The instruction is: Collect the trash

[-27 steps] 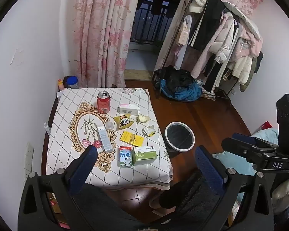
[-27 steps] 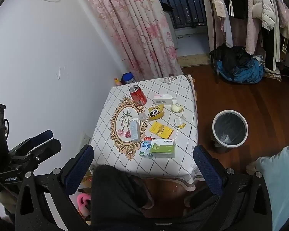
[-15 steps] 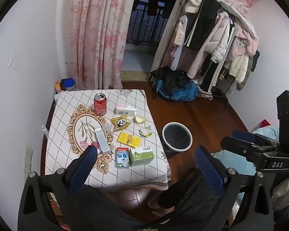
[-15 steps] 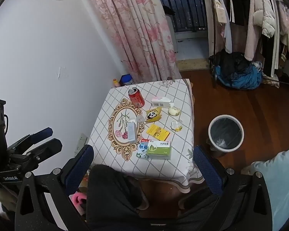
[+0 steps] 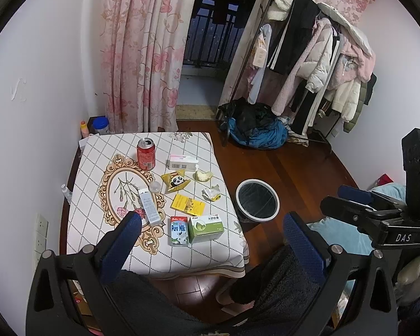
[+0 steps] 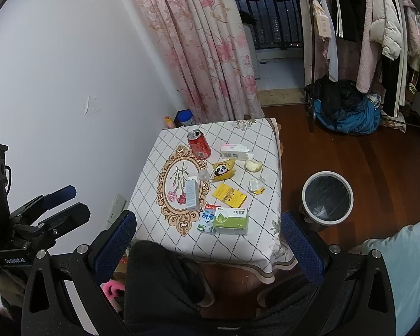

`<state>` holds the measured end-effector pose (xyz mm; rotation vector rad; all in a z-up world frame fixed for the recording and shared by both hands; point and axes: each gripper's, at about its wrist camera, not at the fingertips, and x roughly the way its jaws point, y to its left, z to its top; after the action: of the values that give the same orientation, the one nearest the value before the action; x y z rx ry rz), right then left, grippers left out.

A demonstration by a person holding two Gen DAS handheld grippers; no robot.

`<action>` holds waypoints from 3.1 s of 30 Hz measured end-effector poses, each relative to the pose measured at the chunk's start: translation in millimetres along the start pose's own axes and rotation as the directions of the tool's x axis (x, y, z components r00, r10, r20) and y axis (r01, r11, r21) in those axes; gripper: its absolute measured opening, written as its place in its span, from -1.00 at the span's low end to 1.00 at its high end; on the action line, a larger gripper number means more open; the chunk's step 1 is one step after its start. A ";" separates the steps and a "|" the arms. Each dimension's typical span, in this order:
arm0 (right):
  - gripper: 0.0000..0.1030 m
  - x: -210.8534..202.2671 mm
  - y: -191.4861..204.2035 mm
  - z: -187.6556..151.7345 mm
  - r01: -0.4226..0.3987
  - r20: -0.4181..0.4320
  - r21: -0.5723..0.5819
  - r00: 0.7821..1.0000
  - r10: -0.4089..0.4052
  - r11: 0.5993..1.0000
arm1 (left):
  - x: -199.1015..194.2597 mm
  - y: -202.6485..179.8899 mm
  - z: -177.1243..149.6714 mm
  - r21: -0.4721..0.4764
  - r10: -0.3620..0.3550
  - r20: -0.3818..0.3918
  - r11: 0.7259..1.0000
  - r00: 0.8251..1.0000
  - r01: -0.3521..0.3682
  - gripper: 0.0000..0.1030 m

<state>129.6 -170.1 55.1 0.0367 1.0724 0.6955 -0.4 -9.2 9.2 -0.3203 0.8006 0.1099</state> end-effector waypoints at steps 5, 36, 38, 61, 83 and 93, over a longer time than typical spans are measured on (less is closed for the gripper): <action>1.00 -0.7 -1.8 -1.5 -0.001 -0.002 0.002 1.000 0.001 1.000 | -1.3 -1.9 0.7 0.002 -0.004 0.001 1.000 1.000 0.004 1.00; 1.00 -16.8 -9.9 5.3 0.020 0.030 -0.013 0.999 -0.020 1.000 | -6.8 -11.4 5.5 0.021 -0.013 0.020 1.000 1.000 0.013 1.00; 1.00 -17.8 -9.8 5.3 0.021 0.034 -0.017 0.999 -0.020 1.000 | -7.6 -10.9 5.5 0.022 -0.017 0.021 1.000 1.000 0.016 1.00; 1.00 -20.3 -8.3 6.0 0.030 0.050 -0.030 0.998 -0.028 0.999 | -12.9 -12.7 5.7 0.029 -0.022 0.032 0.999 0.999 0.021 1.00; 1.00 273.2 -82.9 -25.9 0.101 -0.385 0.173 0.922 -0.027 0.980 | 205.3 97.0 -39.8 -0.078 0.454 -0.275 0.868 0.847 -0.490 1.00; 1.00 390.4 -64.3 -56.1 0.162 -0.542 0.132 0.838 -0.066 0.978 | 280.5 138.1 -102.4 -0.060 0.451 -0.489 0.836 0.747 -0.545 1.00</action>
<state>229.0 -27.4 -304.7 -0.0789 1.6630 0.5092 93.8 81.7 -292.6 -0.3165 1.3451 0.6514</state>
